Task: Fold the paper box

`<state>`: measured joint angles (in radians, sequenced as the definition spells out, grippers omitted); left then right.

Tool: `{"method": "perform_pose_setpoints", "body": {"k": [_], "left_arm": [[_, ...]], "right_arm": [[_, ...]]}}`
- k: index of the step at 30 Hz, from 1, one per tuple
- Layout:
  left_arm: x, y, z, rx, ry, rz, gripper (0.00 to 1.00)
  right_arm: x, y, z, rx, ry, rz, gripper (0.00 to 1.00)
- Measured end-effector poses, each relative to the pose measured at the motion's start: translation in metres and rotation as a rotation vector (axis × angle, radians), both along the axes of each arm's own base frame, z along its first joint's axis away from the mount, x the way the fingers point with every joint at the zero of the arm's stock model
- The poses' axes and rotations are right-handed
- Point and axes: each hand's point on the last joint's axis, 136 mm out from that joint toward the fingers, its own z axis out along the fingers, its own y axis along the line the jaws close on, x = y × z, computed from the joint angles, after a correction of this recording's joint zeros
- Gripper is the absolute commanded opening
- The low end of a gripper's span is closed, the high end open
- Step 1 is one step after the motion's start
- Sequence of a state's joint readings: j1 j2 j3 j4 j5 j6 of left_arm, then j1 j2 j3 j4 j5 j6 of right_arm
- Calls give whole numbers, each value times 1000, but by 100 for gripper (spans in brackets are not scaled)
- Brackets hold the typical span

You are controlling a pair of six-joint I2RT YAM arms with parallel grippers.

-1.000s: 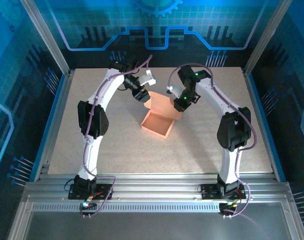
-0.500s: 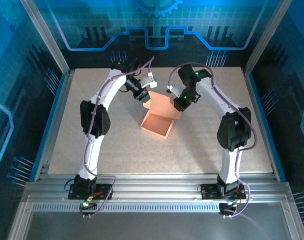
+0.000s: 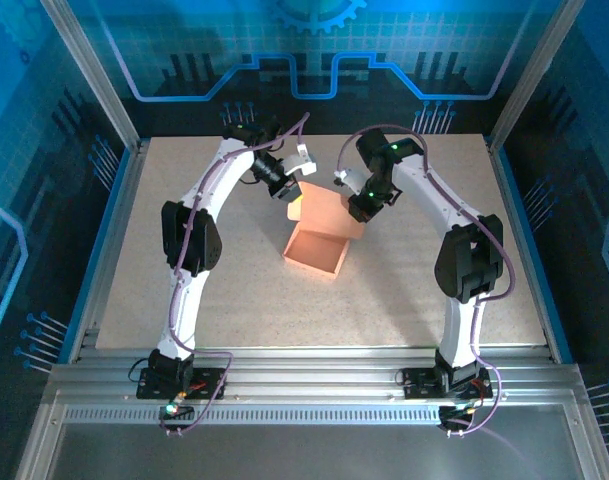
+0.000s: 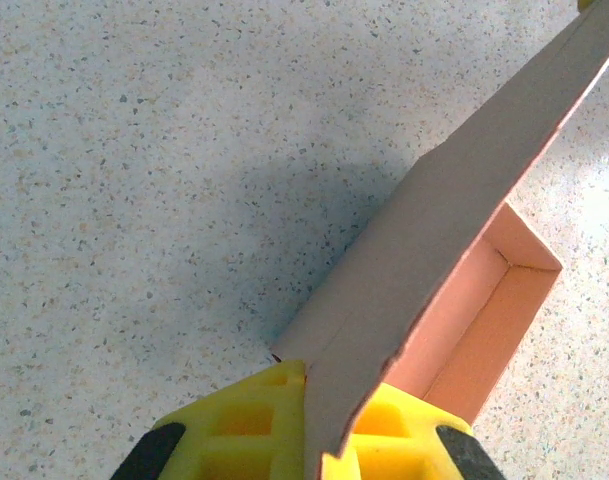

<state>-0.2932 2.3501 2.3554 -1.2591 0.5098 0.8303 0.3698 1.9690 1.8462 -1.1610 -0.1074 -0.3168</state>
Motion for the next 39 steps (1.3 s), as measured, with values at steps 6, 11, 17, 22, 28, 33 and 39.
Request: {"method": "perform_pose_setpoints", "body": {"k": [6,11,17,22,28,33,39], "left_arm": [[7,-5,-2,-22,0,64,0],[6,-5,-5,-28,-44,183,0],[17,-2,10,-54,-158,355,0],[21,-1,16,-82,-225,467,0],[20,-1,22,-117,-242,554,0],[20,4,21,-122,-215,632,0],[18,4,8,-140,-151,756,0]], "right_arm": [[10,-5,5,-39,-56,-121,0],[6,-3,5,-93,-102,-251,0],[7,7,18,-123,-234,-391,0],[8,11,21,-134,-328,-474,0],[18,6,27,-117,-381,-546,0],[43,3,33,-107,-409,-642,0],[51,3,24,-80,-404,-756,0]]}}
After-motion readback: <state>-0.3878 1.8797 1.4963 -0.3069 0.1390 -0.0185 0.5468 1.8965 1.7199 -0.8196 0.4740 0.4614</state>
